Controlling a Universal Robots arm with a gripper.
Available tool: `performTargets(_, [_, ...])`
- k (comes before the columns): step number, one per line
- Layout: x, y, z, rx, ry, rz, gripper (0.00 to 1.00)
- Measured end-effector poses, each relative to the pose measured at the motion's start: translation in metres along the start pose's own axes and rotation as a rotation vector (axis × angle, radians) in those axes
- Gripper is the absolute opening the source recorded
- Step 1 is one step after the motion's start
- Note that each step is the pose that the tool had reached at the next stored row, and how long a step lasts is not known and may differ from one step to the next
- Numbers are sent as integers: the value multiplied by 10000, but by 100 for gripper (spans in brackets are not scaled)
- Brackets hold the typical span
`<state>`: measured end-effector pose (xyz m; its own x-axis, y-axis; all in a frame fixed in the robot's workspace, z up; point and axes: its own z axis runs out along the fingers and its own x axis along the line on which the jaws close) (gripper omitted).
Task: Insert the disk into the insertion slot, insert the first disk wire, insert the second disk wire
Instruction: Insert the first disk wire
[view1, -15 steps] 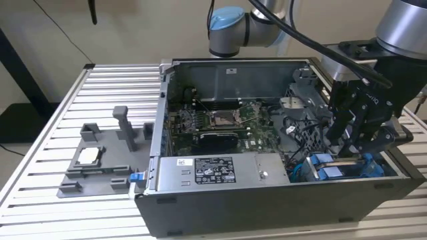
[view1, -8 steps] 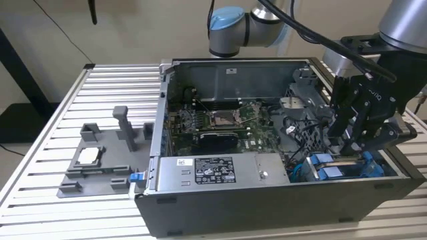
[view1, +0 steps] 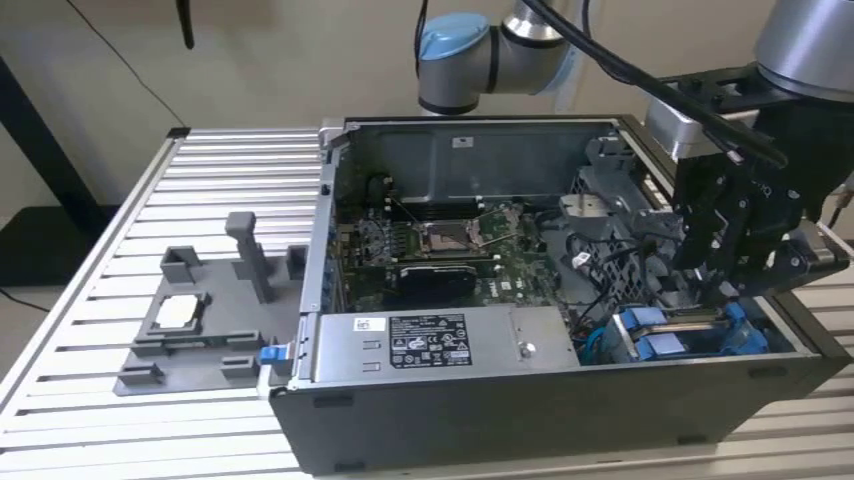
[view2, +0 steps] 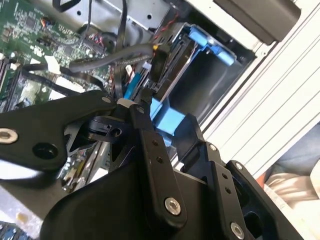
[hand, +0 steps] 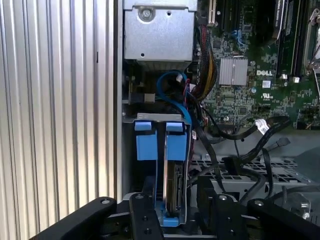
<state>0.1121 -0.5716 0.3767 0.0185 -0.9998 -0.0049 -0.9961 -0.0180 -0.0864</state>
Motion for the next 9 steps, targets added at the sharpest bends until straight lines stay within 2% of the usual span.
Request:
performTargets(4, [-2, 3, -14, 439, 5, -22, 47])
performTargets(6, [-4, 4, -28, 606, 8, -36, 47])
performTargets(7, [-4, 4, -44, 655, 7, -46, 47])
performTargets(9, [-5, 2, -86, 696, 5, -66, 47])
